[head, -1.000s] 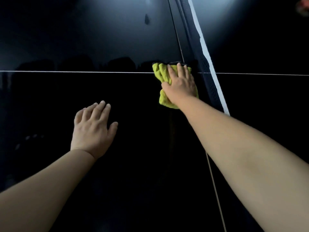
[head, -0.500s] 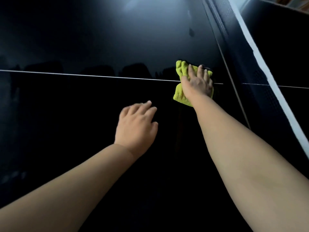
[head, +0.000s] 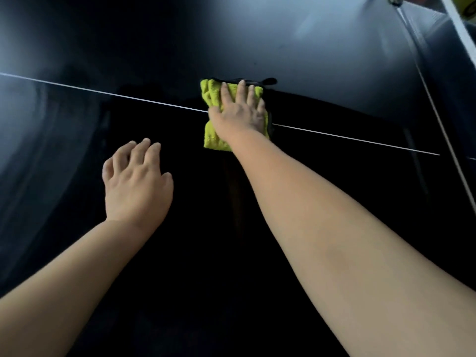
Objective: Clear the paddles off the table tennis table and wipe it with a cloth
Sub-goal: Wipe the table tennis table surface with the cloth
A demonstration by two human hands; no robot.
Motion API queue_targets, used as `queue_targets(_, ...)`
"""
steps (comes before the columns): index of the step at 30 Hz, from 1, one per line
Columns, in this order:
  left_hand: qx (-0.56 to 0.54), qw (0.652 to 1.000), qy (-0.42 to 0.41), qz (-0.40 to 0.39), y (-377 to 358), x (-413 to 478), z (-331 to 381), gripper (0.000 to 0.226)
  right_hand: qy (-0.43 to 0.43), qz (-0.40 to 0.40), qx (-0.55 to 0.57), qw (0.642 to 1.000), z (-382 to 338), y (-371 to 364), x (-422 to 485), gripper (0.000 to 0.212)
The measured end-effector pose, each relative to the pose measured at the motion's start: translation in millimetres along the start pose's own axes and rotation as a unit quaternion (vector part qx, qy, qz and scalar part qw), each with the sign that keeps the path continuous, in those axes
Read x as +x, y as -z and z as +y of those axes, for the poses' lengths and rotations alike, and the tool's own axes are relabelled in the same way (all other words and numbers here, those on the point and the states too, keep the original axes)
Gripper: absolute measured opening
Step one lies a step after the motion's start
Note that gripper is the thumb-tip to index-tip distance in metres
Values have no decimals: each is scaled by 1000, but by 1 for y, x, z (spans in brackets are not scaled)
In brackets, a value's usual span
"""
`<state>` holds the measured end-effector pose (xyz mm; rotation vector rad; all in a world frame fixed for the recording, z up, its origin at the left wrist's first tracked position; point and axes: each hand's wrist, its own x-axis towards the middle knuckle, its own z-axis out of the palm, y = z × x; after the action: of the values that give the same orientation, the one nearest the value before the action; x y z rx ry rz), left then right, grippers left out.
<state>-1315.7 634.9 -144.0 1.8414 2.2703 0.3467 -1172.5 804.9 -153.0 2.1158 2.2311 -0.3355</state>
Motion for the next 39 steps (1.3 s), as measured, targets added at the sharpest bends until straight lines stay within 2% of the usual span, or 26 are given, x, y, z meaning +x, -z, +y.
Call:
queue_targets(3,5,1000,27,-3,9,-12,-19,56,57,-23,-10,998,-42,-7,-20,68)
queue_targets(6,11,999,43,-10,15,-24,-21,55,113,-44,-27,992,-53,-10,-45,69)
queue_targets(11,8,998,63,-21,12,-44,10,56,191,-68,-42,978,-26,-11,-90,70)
queue_targets(15,-1,998,53,-22,-2,-56,57,55,205,-66,-42,976,27,-8,-114,70)
queue_targets(19,-8,999,24,-30,-23,-66,119,57,171,-47,-30,984,104,0,-121,69)
queue_targets(26,-22,997,-60,-32,-63,-86,242,63,59,-10,-3,998,266,19,-122,66)
queue_targets(30,-15,994,-104,-37,-86,-99,304,76,-10,9,3,1000,357,28,-126,66)
queue_targets(35,0,987,-152,-50,-113,-120,353,77,-79,18,9,997,453,38,-139,67)
queue_targets(39,-5,983,-175,-51,-119,-135,370,82,-163,29,32,986,492,40,-164,65)
